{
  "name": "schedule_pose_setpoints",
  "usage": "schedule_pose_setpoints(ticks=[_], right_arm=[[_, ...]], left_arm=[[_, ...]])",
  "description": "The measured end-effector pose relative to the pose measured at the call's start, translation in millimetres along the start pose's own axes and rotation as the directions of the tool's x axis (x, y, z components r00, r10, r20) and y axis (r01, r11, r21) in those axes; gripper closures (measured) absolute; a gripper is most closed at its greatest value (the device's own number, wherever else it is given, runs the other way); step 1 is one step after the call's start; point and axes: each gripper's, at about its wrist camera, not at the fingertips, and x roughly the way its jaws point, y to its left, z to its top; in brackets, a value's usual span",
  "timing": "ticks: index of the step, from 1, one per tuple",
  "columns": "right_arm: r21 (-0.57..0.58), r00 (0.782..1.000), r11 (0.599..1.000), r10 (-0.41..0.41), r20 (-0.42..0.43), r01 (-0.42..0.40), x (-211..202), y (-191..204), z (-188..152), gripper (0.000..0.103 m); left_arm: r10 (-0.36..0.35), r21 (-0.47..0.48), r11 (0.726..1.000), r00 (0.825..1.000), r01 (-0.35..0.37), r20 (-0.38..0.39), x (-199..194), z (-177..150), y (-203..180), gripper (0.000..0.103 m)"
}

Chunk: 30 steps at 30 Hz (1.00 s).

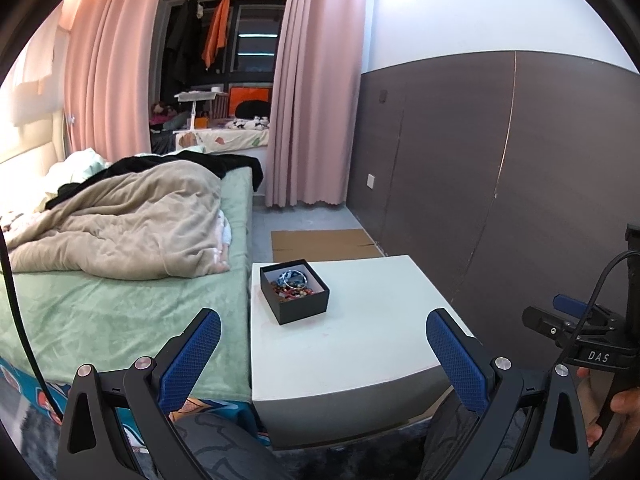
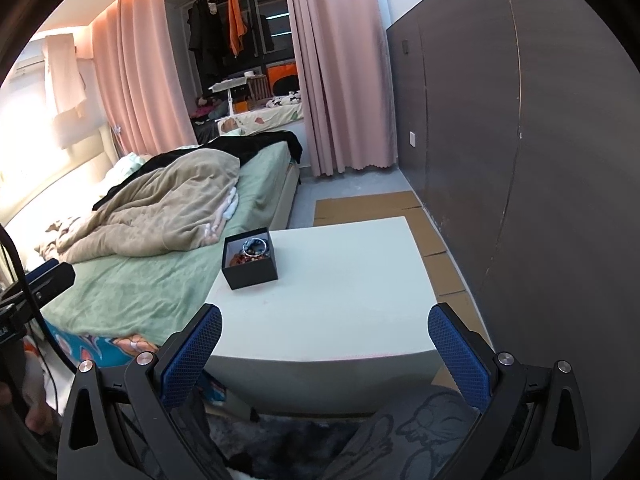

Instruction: Organize jewelry

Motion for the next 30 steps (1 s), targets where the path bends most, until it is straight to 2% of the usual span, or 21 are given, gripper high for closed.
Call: schedule_pose_setpoints(ticks=[30], right_arm=[[0.012,1.0,1.0,0.022,-0.005,-0.022,3,-3,-1,0.0]], left_arm=[[0.011,0.017,1.0,0.999,-0.012,0.032,-13,2,-2,0.001]])
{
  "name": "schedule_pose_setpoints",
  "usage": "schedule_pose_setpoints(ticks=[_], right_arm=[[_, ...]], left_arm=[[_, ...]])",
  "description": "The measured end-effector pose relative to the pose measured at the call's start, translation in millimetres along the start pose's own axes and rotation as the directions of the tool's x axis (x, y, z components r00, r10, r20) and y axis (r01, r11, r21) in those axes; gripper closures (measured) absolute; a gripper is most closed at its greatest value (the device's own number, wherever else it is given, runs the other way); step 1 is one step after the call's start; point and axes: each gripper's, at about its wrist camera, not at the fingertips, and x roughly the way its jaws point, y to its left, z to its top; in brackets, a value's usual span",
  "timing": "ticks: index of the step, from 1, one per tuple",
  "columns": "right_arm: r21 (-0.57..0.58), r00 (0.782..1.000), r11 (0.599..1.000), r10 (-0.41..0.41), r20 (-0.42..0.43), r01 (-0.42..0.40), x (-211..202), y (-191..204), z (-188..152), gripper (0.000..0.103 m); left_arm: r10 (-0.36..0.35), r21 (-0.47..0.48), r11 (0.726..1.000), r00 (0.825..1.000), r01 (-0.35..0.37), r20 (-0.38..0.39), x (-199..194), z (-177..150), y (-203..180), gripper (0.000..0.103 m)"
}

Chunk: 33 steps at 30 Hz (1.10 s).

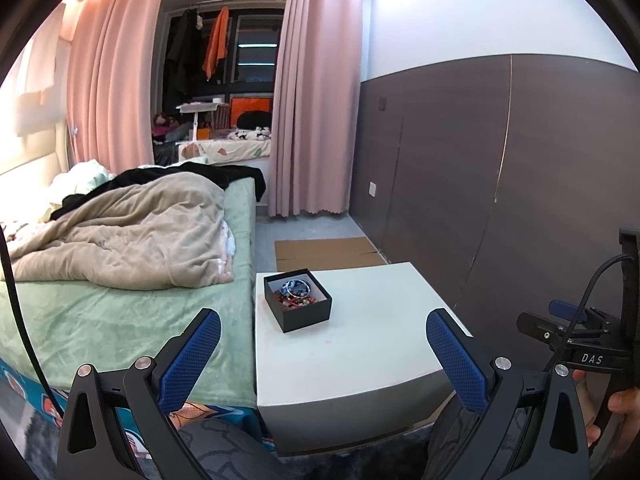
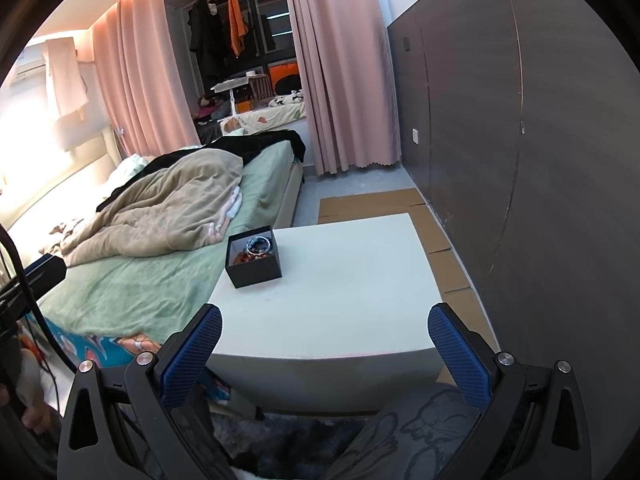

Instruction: Organize jewelry

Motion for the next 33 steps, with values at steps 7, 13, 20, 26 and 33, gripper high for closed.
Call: schedule_pose_setpoints(ticks=[7,13,20,26,33], right_arm=[[0.0,1.0,1.0,0.001,0.001,-0.001,0.2,0.3,-0.2,0.0],[-0.004,1.0,1.0,0.002,-0.001,-0.002,0.3,1.9,-0.6,0.0],[-0.002,1.0,1.0,0.008,-0.003,-0.008,-0.7,4.2,-1.5,0.0],[0.012,1.0,1.0,0.017,-0.007,-0.017,-2.5,6.0,-4.3,0.0],[0.012,1.0,1.0,0.019,-0.007,-0.019,-2.1,4.4,-4.4,0.0]], left_arm=[[-0.006,0.001,1.0,1.0,0.006,-0.005,0.1,-0.7,-0.3,0.001],[-0.015,0.001,1.0,1.0,0.015,-0.008,-1.1,-0.3,1.4,0.001],[-0.02,-0.001,1.0,1.0,0.02,-0.014,-1.1,-0.6,3.1,0.001],[-0.018,0.0,1.0,1.0,0.018,-0.014,-1.7,-0.7,3.4,0.001],[-0.027,-0.001,1.0,0.999,0.027,-0.017,-0.8,-1.9,3.5,0.001]])
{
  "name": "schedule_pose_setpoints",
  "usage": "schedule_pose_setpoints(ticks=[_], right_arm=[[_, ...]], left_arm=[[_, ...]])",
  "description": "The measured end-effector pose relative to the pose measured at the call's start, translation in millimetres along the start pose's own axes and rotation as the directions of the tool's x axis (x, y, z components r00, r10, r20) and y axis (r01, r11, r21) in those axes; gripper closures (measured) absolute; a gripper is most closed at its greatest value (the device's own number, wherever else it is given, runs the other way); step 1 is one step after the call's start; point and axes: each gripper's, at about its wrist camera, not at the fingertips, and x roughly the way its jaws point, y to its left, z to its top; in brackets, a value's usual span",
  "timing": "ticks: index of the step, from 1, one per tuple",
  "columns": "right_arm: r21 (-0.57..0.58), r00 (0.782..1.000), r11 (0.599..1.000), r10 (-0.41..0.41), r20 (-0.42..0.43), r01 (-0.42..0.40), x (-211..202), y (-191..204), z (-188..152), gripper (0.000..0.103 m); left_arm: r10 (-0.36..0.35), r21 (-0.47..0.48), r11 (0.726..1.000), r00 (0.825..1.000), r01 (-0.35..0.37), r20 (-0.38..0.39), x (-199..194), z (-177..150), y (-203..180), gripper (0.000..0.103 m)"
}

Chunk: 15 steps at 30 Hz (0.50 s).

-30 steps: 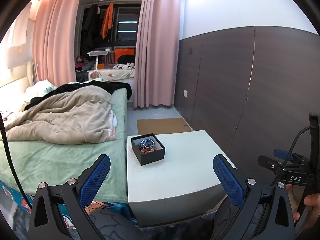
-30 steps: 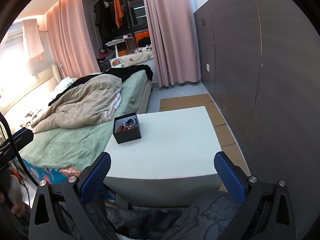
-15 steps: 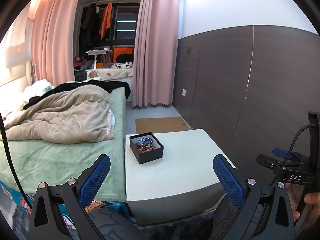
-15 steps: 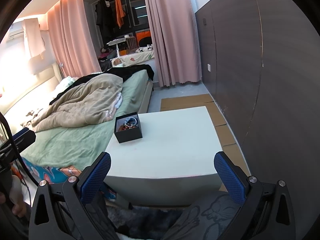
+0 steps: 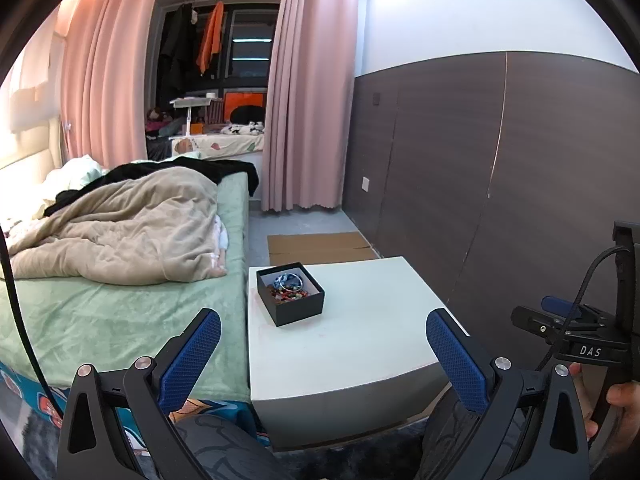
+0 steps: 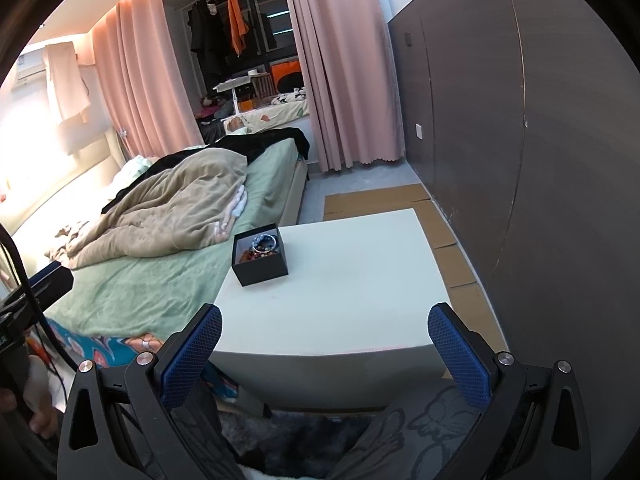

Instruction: Organize jewelry

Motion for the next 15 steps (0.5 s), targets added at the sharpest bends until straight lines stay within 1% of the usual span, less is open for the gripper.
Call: schedule_pose_setpoints(ticks=[15], right_arm=[[0.012,1.0,1.0,0.0,-0.01,0.0,1.4,-0.6,-0.4,0.0]], left_arm=[[0.004,0.006,1.0,1.0,-0.004,-0.005,0.2,-1.2,1.3,0.001]])
